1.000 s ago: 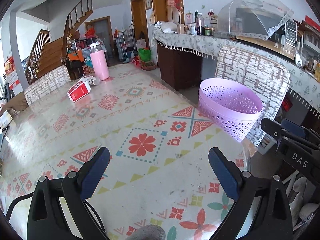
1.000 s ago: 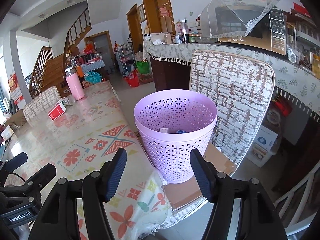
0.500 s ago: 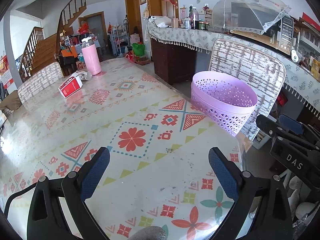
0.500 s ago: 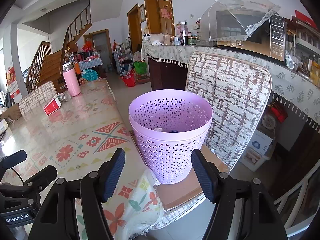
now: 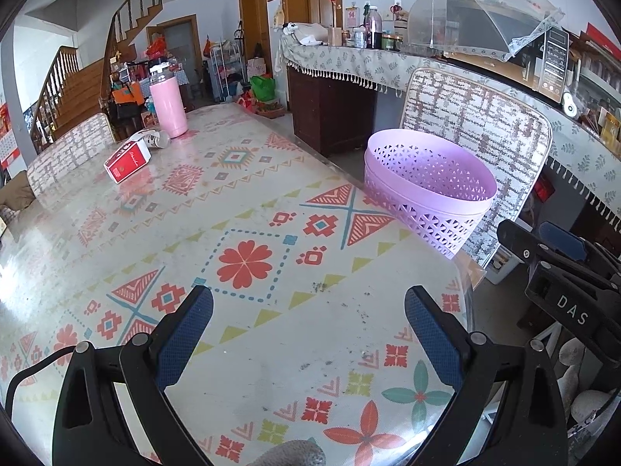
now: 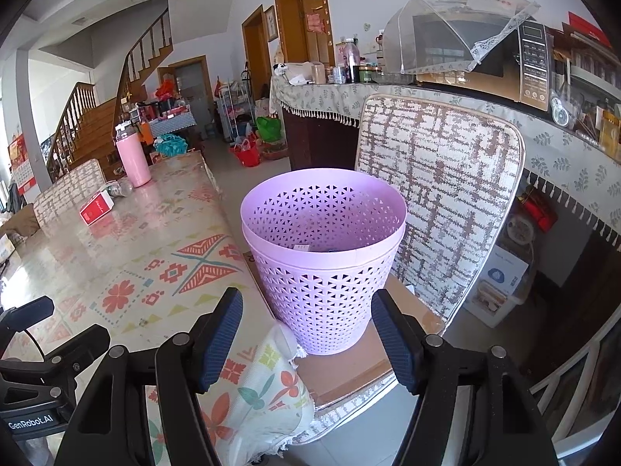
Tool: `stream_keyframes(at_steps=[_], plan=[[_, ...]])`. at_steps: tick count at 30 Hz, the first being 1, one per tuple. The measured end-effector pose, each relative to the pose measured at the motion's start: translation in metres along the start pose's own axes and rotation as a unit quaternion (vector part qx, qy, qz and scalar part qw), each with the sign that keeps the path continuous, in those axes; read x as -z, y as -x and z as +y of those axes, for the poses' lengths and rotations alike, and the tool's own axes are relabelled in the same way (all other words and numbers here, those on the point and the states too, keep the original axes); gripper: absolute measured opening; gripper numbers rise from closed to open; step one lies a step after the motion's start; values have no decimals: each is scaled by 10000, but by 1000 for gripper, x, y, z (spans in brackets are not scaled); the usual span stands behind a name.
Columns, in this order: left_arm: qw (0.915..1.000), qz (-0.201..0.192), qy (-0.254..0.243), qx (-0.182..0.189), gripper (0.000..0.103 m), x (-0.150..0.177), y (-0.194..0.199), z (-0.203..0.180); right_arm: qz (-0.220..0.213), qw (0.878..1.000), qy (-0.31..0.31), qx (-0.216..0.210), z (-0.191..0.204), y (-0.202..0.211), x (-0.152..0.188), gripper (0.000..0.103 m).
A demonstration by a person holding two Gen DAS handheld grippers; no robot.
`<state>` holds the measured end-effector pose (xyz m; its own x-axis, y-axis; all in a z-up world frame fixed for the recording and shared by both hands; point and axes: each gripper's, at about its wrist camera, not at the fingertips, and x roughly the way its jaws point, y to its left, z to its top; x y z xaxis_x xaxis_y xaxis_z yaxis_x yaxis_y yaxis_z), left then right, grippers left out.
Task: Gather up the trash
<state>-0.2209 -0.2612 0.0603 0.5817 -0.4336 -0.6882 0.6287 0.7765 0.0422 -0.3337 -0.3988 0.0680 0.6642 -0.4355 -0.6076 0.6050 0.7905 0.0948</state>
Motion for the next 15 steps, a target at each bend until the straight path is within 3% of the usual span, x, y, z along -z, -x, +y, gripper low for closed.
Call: stream_keyframes(at_steps=[15], plan=[[10000, 52, -68, -38, 99, 1, -10, -4, 43, 9999, -118, -1, -11, -7, 0, 74]])
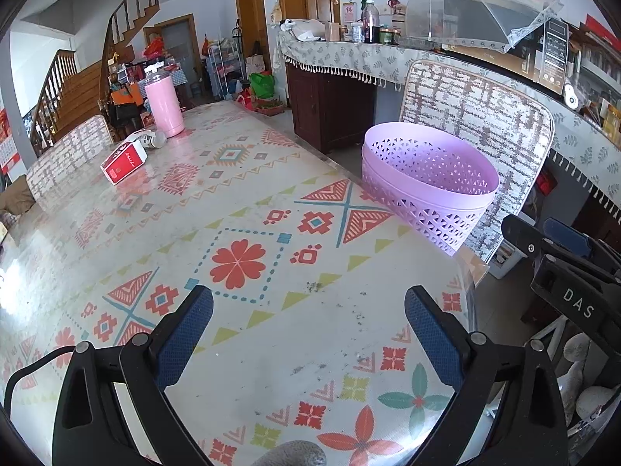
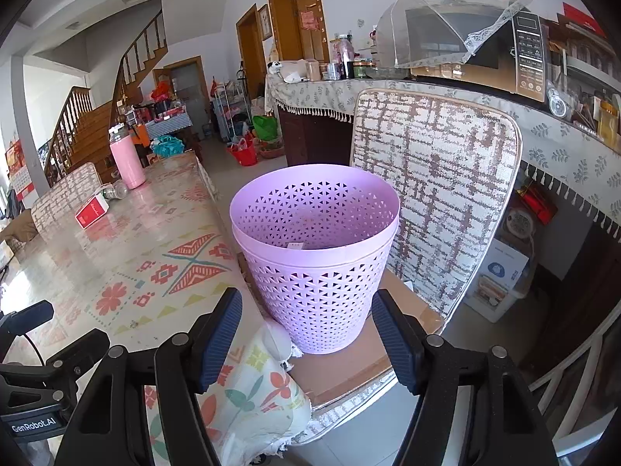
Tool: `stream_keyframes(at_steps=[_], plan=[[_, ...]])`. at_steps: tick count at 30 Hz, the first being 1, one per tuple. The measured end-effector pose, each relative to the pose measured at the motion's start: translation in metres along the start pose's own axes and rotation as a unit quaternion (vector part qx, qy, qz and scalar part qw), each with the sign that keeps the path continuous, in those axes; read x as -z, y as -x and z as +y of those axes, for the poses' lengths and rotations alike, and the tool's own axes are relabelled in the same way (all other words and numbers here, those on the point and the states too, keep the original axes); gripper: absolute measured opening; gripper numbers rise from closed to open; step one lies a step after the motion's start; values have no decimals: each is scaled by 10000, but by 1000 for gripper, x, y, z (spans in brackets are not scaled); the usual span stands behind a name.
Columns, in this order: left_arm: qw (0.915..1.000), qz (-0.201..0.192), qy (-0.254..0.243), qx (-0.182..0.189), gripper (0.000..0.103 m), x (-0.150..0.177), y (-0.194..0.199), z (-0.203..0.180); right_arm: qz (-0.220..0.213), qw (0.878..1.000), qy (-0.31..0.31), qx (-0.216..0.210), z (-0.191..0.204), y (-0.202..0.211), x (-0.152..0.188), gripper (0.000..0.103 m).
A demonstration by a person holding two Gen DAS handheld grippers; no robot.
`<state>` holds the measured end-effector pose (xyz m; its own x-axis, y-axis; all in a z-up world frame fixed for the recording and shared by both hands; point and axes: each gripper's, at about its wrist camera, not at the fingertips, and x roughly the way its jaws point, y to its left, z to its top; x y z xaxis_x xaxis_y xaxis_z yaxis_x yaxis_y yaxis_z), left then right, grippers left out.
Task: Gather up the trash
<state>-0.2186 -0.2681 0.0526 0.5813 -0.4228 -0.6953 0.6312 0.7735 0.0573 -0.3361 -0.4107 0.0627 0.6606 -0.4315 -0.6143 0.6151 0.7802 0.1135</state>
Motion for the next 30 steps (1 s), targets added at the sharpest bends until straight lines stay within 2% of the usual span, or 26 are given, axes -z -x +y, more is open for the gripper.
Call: stream_keyframes(at_steps=[30], plan=[[9998, 143, -143, 25, 99, -1, -8, -13, 59, 9999, -140, 5, -16, -8, 3, 75]])
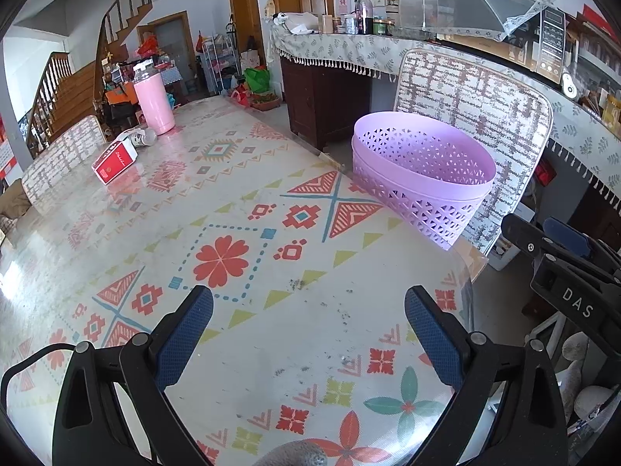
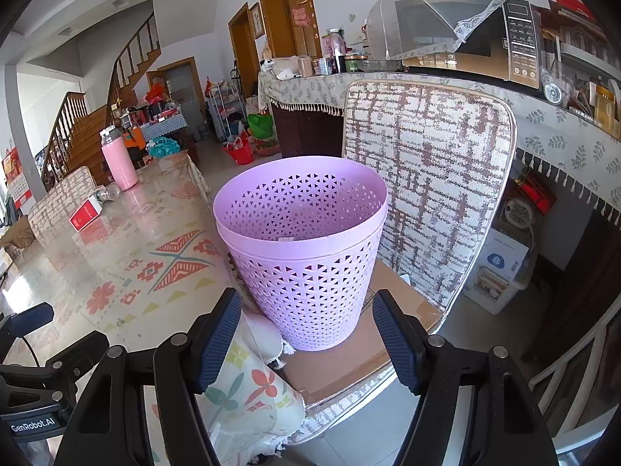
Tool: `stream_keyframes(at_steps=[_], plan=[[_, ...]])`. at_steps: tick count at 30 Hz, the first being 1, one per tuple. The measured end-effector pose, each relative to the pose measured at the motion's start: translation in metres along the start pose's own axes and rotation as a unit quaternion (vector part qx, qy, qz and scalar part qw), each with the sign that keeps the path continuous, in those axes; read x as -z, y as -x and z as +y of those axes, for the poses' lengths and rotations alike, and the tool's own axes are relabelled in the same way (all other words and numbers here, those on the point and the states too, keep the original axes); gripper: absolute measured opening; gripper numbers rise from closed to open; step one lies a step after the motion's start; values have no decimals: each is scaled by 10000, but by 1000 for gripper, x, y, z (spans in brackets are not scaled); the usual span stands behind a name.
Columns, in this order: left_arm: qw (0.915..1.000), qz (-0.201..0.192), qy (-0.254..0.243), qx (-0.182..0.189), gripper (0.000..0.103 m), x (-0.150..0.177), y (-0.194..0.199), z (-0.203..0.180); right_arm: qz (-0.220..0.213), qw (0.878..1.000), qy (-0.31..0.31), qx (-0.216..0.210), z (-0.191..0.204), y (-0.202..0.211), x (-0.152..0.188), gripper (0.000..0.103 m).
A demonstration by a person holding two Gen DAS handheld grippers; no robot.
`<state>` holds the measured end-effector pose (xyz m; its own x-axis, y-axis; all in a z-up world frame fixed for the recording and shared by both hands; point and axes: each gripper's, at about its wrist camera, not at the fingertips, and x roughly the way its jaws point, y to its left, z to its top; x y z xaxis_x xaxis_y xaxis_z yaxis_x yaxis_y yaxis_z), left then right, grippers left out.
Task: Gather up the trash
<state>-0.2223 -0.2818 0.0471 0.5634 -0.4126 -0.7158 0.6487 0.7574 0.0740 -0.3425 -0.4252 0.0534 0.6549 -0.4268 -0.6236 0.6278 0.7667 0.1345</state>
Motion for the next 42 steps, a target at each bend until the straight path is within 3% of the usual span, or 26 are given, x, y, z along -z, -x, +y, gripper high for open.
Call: stream_keyframes(at_steps=[28, 33, 42], plan=[[10000, 52, -27, 33, 99, 1, -5, -3, -12, 10000, -23, -31, -2, -1, 3, 77], [9999, -114, 85, -14, 99, -2, -3, 1, -162, 9998, -87, -83, -4, 3, 4, 77], [9962, -777, 345, -183, 99, -9, 23, 12, -347, 9990, -242, -120, -10, 7, 2, 78]])
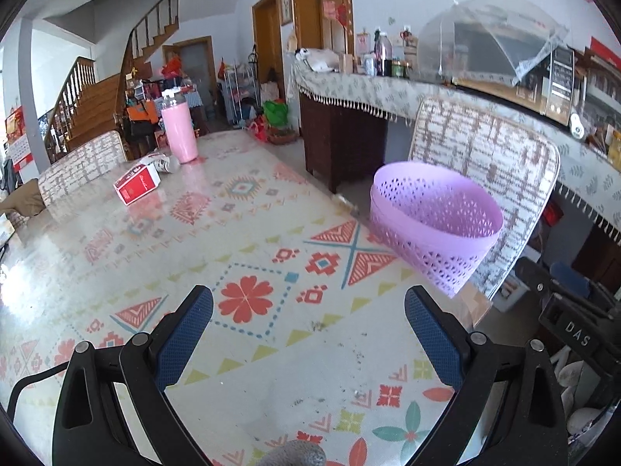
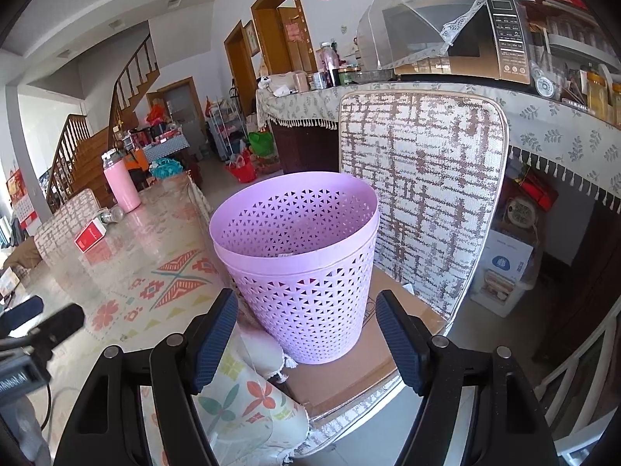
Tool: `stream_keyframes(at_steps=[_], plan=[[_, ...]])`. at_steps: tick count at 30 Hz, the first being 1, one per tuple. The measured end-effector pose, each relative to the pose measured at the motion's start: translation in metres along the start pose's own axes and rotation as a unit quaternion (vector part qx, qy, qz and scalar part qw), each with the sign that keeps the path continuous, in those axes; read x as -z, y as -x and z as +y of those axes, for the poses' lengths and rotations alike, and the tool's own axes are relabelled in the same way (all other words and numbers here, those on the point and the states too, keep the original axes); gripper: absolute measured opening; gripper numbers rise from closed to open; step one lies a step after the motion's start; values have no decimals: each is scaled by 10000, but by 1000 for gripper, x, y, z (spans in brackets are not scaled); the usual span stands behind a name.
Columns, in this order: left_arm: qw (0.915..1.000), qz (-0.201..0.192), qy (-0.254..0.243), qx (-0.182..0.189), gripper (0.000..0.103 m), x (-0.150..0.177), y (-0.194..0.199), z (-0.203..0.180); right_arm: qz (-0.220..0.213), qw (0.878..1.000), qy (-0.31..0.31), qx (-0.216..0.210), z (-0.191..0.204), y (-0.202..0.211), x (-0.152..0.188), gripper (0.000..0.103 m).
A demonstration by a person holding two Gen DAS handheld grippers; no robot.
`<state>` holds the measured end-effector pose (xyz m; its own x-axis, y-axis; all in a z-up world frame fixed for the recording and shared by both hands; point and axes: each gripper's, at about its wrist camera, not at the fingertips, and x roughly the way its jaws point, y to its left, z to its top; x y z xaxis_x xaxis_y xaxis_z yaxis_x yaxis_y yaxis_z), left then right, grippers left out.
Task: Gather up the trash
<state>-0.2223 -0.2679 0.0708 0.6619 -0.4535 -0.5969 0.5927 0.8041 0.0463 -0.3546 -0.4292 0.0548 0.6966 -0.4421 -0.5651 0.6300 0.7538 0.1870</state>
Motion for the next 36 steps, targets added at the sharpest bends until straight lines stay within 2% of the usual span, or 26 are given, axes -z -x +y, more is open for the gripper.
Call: stream_keyframes(at_steps=[18, 24, 36], plan=[[9998, -143, 48, -102, 99, -6, 13, 9, -209, 9996, 103, -131, 11, 12, -5, 81], [9999, -39, -79, -58, 99, -4, 9, 5, -304, 9990, 314, -42, 19, 16, -6, 83], [9998, 114, -174, -15, 99, -3, 0, -2, -221, 9993, 302, -57, 17, 10, -6, 83]])
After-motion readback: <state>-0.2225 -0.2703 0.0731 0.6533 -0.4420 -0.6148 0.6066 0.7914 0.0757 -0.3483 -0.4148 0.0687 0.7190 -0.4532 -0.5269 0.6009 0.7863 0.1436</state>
